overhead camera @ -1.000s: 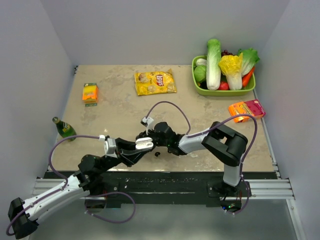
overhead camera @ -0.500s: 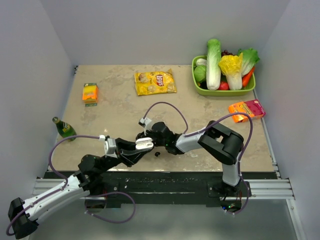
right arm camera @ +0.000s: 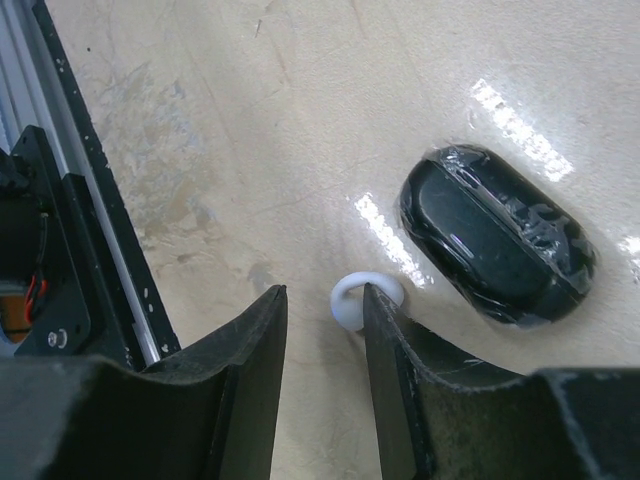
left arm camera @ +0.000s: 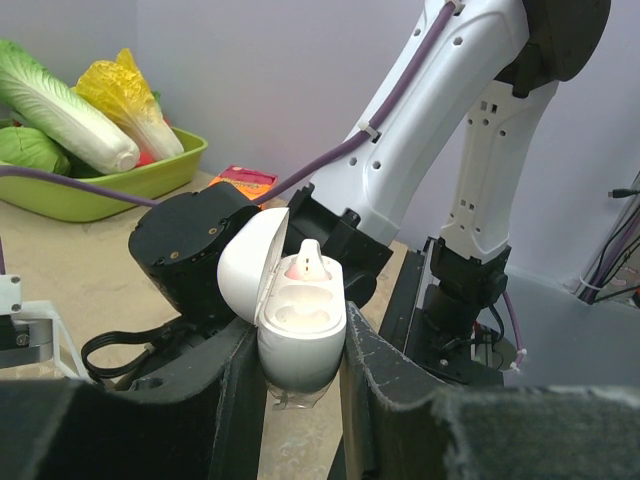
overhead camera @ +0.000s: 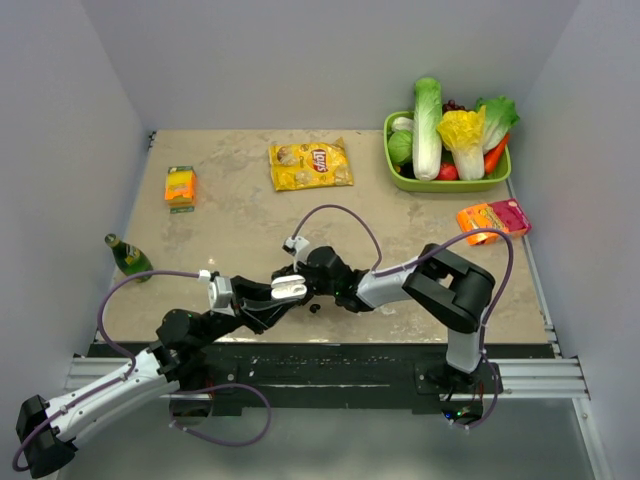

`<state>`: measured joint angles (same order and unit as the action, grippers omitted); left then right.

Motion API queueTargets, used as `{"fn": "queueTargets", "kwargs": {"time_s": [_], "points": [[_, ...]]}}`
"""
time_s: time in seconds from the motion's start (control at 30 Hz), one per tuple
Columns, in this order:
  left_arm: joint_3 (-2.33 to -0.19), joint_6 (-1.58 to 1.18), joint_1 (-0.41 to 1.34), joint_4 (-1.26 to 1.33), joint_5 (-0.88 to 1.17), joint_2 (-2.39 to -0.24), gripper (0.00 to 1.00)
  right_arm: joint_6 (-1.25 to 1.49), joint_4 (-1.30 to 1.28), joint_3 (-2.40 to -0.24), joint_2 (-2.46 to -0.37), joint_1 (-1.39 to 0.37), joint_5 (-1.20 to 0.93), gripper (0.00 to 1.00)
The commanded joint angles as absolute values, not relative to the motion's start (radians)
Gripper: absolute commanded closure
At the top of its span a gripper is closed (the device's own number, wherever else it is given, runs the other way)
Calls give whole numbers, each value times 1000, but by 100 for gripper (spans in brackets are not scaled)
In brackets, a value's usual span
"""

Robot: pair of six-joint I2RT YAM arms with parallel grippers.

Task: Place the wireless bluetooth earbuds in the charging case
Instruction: Move the earbud to the center of the board.

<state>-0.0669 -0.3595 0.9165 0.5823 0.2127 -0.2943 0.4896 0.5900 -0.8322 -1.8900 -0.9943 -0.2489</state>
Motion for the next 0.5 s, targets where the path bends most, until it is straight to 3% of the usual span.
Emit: {"fn": "queueTargets", "kwargs": {"time_s": [0.0,0.33,0.47], "points": [[-84,-377,914,630,218,-299,100,474,497,-802,-1865,-989,-153,59],[-78,-380,914,629,216,-293,100,502,465,-807,-1867,-989,-86,63],[-78,-380,916,629,216,-291,100,505,471,-798,-1853,-989,-71,74]]}}
